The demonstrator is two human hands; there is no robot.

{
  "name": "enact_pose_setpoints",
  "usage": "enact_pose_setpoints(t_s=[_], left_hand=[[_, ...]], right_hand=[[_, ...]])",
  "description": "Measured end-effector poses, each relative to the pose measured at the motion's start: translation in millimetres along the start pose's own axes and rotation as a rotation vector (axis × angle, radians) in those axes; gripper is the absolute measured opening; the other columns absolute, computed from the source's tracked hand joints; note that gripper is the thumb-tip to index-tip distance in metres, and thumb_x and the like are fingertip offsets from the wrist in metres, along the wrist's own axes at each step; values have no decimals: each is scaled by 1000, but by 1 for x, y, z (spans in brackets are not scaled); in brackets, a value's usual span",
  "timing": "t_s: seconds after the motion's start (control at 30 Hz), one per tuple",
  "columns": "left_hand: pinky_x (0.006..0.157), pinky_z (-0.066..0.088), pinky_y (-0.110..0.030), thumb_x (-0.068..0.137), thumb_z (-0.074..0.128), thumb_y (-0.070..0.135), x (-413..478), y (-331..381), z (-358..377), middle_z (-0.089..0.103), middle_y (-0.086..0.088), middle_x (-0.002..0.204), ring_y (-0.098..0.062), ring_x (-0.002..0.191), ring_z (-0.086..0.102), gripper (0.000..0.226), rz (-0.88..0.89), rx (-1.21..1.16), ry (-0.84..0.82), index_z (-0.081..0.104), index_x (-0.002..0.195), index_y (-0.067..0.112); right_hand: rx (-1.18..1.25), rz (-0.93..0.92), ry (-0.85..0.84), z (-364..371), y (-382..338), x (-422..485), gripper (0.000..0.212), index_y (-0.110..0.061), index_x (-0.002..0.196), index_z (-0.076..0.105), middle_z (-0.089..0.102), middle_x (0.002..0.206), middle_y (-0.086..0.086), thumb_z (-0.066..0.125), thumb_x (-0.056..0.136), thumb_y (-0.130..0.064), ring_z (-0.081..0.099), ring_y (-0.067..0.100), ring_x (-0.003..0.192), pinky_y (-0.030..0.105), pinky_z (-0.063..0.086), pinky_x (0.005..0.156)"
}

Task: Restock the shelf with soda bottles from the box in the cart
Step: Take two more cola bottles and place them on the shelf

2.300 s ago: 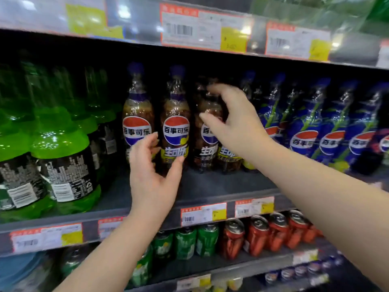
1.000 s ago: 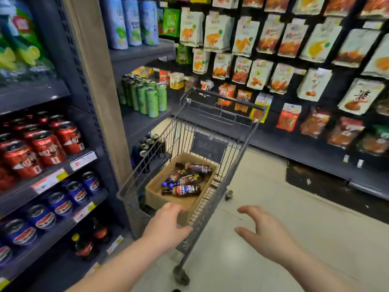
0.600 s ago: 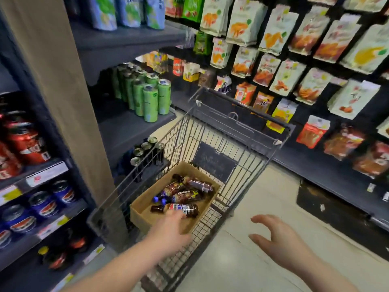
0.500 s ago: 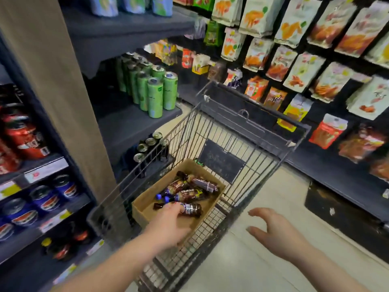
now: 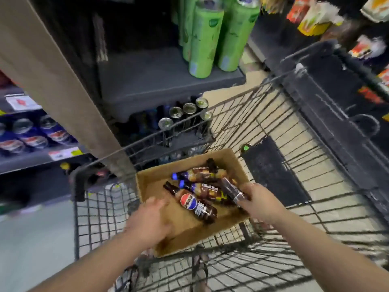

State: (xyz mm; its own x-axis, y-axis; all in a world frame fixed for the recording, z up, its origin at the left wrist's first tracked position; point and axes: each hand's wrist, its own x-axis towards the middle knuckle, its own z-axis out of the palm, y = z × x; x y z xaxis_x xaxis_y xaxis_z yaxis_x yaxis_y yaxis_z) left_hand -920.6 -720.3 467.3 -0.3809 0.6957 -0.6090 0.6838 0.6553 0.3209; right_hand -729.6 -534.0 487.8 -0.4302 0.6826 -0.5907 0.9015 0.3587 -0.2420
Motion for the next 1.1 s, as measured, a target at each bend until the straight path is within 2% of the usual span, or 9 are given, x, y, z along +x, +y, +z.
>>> enact_pose_setpoints(t_s=[0.13, 0.23, 0.37, 0.5, 0.63, 0.7, 0.77, 0.9, 1.1], left_hand=[[100, 43, -39, 81, 59, 45, 37, 24, 35, 46, -5, 132, -24, 120, 48, 66, -95, -47, -33, 33, 138, 24], [100, 43, -37, 82, 57, 40, 65, 37, 64, 46, -5, 133, -25, 120, 48, 60, -150, -127, -56, 34, 135, 24], [102, 41, -38, 81, 63, 36, 95, 41, 96, 42, -2, 136, -23, 119, 48, 67, -256, -256, -86, 30, 138, 26], [104, 41, -39, 77, 70, 28, 130, 33, 122, 41, -9, 133, -27, 118, 48, 75, -398, -464, -91, 31, 140, 21], [95, 46, -34, 72, 75, 28, 174, 30, 148, 49, -10, 128, -26, 113, 54, 77, -551, -771, -5, 35, 136, 17], [94, 50, -38, 64, 81, 29, 194, 29, 160, 56, -9, 122, -26, 106, 59, 77, -634, -968, 63, 41, 129, 17], [92, 52, -44, 61, 82, 33, 209, 30, 168, 58, -8, 117, -27, 103, 60, 78, -740, -1108, 126, 43, 126, 15], [92, 48, -37, 66, 81, 33, 222, 38, 179, 55, -5, 111, -30, 107, 57, 73, -935, -1234, 259, 44, 125, 9], [90, 51, -47, 61, 84, 31, 225, 48, 182, 57, -13, 116, -32, 103, 59, 78, -1115, -1542, 220, 45, 123, 7]], right_hand=[[-14, -64, -54, 14, 18, 65, 42, -18, 121, 53, 59, 119, 8, 61, 80, -27, 57, 27, 107, 33, 48, 91], [-18, -50, -81, 32, 30, 106, 55, -16, 132, 45, 49, 133, 10, 64, 82, -29, 50, 28, 120, 35, 41, 103], [14, -12, -92, 59, 40, 149, 72, -18, 142, 29, 38, 141, 10, 67, 81, -31, 44, 28, 127, 37, 35, 107], [87, 38, -60, 86, 49, 182, 91, -24, 147, 12, 24, 152, 5, 70, 78, -36, 33, 26, 137, 43, 29, 112], [163, 124, -77, 100, 57, 204, 104, -24, 148, 6, 31, 150, 7, 73, 72, -48, 36, 29, 135, 45, 31, 110], [143, 135, -78, 105, 59, 208, 107, -25, 148, 7, 36, 147, 6, 73, 68, -53, 38, 28, 133, 45, 33, 109], [130, 131, -64, 108, 59, 210, 107, -26, 147, 9, 39, 144, 5, 74, 66, -55, 40, 28, 131, 45, 35, 106], [124, 118, -36, 111, 60, 212, 98, -24, 142, 21, 47, 135, 5, 75, 66, -54, 47, 28, 122, 42, 41, 99], [138, 102, -47, 110, 63, 216, 93, -23, 139, 25, 50, 130, 6, 75, 66, -51, 51, 28, 118, 42, 43, 97]])
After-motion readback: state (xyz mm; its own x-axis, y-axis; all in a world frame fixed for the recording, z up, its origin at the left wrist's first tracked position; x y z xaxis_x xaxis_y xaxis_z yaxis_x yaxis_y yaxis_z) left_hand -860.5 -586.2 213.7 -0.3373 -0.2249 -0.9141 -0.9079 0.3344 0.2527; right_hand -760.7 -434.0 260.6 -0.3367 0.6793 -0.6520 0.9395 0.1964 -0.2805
